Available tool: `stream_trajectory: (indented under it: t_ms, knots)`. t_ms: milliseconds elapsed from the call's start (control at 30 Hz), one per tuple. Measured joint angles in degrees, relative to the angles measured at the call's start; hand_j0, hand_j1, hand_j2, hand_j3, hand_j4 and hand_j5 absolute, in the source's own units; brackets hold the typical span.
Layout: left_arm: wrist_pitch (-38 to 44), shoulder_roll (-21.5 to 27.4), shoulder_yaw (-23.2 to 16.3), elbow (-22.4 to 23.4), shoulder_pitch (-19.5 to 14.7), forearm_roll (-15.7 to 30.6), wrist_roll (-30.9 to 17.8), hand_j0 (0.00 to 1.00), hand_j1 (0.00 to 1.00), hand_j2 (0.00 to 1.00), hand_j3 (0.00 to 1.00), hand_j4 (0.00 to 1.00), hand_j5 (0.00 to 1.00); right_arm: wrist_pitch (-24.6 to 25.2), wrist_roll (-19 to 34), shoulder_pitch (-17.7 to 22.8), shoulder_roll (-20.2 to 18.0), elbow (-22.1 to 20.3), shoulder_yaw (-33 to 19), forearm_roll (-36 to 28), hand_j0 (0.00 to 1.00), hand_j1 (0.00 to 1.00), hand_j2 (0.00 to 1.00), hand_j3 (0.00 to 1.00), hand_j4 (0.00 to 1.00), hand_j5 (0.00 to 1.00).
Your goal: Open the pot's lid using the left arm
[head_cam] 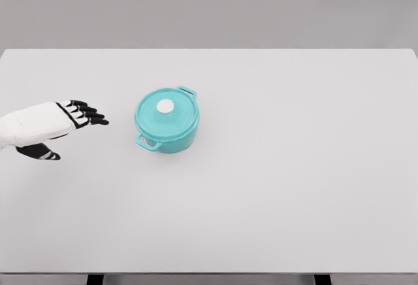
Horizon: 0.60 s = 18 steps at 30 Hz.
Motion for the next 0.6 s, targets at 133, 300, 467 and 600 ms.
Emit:
stream_trajectory:
  t_ms: [133,300,467,600]
  knots:
    - [-0.1,-0.2,-0.1,-0.1,0.0,-0.2,-0.7,1.00,1.00,1.00,1.00,1.00,1.00,0.1,0.0,0.4,0.0,0.2,-0.1,0.0,1.00,1.00,1.00,1.00,1.00,1.00]
    - [-0.1,-0.3,-0.1,-0.2,-0.8,-0.9,-1.2,1.00,1.00,1.00,1.00,1.00,1.00,0.1,0.0,0.7,0.0,0.1,0.0,0.1,1.00,1.00,1.00,1.00,1.00,1.00]
    - [-0.2,-0.6,0.0,-0.3,-3.8,-1.6,-2.3,1.00,1.00,1.00,1.00,1.00,1.00,0.1,0.0,0.7,0.0,0.0,0.0,0.1,1.00,1.00,1.00,1.00,1.00,1.00]
    - [-0.9,-1.2,-4.6,-0.8,-19.5,1.1,-2.5,1.00,1.00,1.00,1.00,1.00,1.00,0.1,0.0,0.7,0.0,0.0,0.0,0.1,1.00,1.00,1.00,1.00,1.00,1.00]
